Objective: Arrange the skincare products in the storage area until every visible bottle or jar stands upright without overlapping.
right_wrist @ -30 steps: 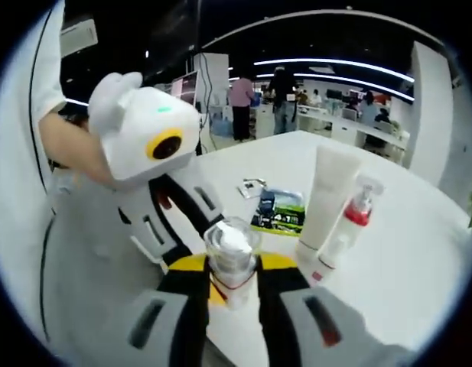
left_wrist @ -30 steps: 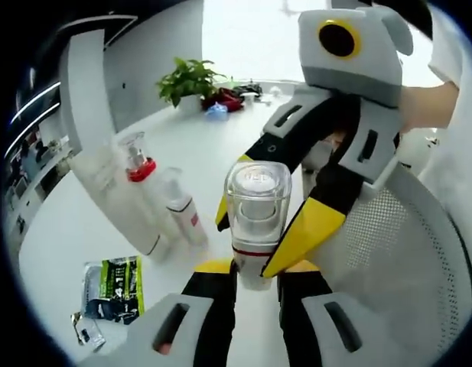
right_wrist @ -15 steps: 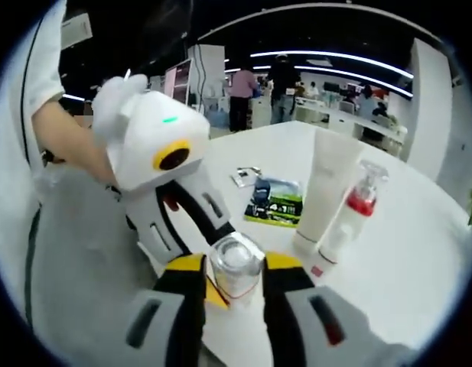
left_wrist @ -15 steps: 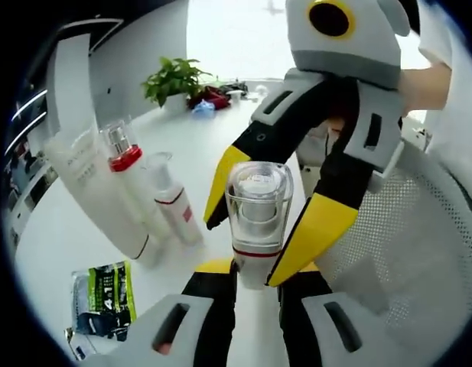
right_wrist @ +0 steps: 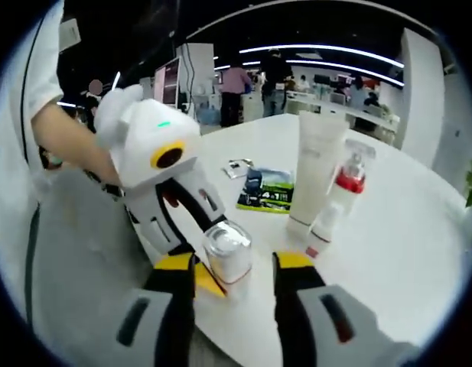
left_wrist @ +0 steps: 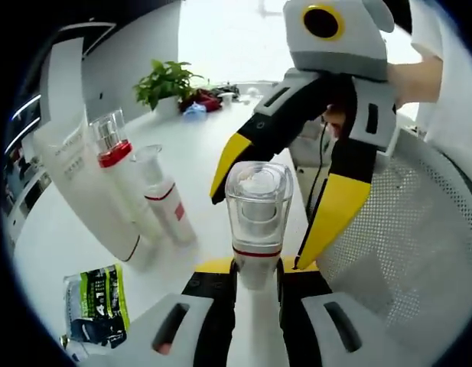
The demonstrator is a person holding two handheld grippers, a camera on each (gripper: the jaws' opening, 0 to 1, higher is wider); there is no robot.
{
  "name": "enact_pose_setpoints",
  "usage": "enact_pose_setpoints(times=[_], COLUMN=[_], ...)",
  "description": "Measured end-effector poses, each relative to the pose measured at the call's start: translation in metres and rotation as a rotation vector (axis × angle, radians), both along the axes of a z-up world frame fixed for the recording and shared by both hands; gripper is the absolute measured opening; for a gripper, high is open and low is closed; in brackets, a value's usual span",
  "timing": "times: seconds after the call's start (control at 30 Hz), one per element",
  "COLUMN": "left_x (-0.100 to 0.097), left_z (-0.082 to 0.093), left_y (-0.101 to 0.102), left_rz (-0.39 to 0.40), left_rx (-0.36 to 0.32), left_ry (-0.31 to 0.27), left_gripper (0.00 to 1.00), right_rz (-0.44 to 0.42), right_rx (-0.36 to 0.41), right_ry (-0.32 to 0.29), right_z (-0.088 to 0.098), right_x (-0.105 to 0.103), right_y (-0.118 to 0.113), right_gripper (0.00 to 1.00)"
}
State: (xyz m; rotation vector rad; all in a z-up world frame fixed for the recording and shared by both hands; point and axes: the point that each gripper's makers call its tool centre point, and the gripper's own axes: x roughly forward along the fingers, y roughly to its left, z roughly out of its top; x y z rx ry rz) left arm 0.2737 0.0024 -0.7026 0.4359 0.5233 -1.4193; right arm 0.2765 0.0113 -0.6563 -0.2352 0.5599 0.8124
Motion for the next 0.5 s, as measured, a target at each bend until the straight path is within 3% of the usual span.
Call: enact_pose_setpoints(times=[0.5], left_x=[0.019], left_z=[-0.006], left_y=[0.001], left_rz=[0.007], left_rx=[-0.002], left_ry=[0.001], left_gripper=[0.17], right_rz=[-0.114], right_rx=[0.009], right_ry=[0.016], right_z=[-0.002], right_x=[0.007], right_y=[-0.031], right_gripper=[0.62])
